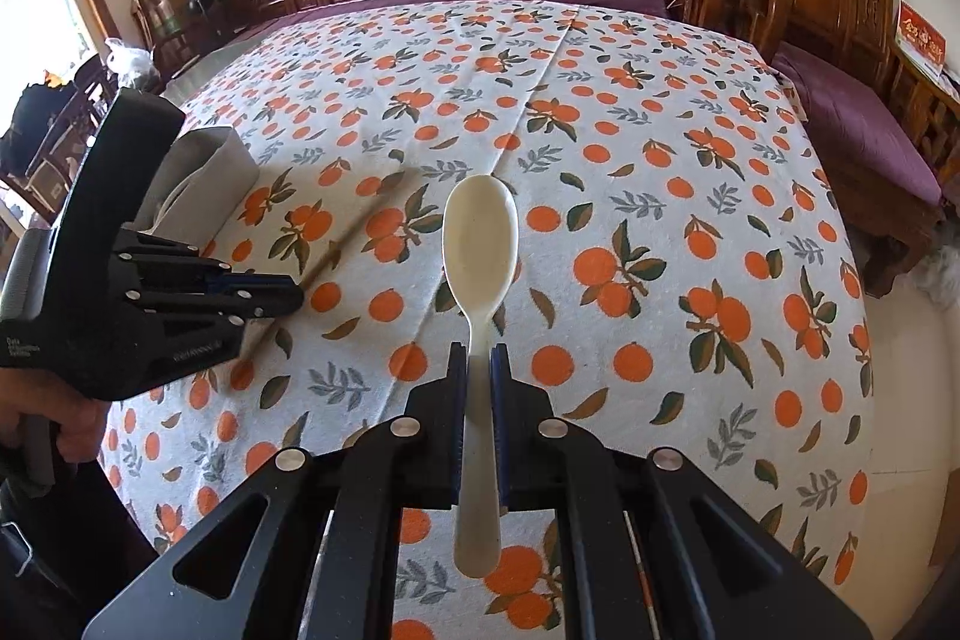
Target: Organize utensils
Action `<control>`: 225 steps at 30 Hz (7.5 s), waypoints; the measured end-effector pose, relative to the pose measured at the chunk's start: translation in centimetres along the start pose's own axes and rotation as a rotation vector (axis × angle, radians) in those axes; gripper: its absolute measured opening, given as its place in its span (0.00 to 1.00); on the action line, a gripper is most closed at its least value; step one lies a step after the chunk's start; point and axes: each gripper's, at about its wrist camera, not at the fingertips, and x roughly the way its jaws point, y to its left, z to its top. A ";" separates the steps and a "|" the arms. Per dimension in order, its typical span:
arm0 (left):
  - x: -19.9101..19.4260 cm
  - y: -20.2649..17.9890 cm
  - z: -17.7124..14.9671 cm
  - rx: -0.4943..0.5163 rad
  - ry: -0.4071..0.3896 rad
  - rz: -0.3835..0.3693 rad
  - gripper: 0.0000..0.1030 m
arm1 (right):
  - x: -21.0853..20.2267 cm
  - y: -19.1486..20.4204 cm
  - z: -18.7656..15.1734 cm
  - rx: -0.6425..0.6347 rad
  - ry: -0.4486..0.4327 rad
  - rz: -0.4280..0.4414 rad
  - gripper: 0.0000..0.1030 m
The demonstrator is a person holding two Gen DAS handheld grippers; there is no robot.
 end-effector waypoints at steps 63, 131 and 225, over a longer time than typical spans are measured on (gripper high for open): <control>-5.8 16.6 -6.0 -0.093 -0.047 -0.034 0.04 | 1.3 13.7 4.0 -0.086 -0.013 0.108 0.09; -19.4 20.2 -12.1 -0.224 -0.390 0.088 0.86 | -3.7 23.4 5.9 -0.015 -0.195 0.171 0.27; -36.8 8.7 -19.5 -0.112 -0.741 0.117 0.92 | -29.1 22.6 -2.8 0.021 -0.654 -0.034 0.97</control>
